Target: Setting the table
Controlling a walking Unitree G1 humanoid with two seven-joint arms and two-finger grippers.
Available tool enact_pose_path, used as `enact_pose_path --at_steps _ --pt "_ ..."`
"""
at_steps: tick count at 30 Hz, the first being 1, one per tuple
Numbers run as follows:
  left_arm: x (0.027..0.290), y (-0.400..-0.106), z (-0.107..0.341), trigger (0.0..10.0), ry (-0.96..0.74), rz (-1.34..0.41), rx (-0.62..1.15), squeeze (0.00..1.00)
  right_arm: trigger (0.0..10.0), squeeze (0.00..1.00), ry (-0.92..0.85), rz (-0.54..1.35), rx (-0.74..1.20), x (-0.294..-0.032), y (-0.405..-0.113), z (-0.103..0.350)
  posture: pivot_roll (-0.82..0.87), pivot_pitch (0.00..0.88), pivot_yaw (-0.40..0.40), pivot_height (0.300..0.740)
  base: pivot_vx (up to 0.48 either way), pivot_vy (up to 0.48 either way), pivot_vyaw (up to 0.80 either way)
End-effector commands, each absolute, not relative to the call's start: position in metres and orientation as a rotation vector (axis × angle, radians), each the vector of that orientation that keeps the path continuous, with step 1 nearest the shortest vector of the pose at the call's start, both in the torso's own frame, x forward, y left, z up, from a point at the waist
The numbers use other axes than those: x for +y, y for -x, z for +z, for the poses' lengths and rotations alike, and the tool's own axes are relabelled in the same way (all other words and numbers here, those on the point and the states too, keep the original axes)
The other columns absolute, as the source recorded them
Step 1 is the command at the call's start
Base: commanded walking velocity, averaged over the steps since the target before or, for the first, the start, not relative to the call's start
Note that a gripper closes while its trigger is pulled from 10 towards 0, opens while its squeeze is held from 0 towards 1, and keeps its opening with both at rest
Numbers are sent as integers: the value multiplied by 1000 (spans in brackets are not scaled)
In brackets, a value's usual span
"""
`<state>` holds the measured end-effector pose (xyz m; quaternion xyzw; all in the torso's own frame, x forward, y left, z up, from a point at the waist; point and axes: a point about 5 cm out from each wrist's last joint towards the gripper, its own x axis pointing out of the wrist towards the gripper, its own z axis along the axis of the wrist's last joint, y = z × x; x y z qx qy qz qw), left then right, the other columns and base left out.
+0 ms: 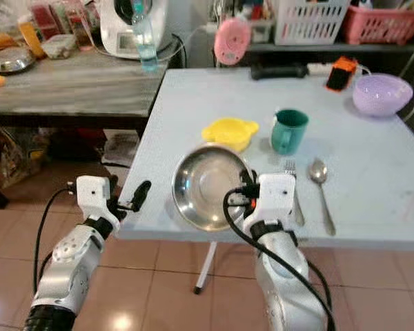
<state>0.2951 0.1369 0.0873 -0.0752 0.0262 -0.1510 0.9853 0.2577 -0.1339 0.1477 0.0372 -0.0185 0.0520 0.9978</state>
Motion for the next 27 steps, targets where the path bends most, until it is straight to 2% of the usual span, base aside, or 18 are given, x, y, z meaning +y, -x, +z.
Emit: enact_pose_path --at_steps 1,19,27 --pt "142 -296 93 10000 123 -299 33 0 10000 0 -84 110 -65 -131 -257 153 -107 48 90 740 0 480 0" --pt "151 -305 101 10000 99 -258 -1 0 10000 0 -91 85 -81 -133 -260 150 -86 24 97 740 0 480 0" --pt "146 -309 100 10000 101 -262 -5 0 10000 0 -76 31 -89 -144 -260 149 -100 7 99 740 0 480 0"
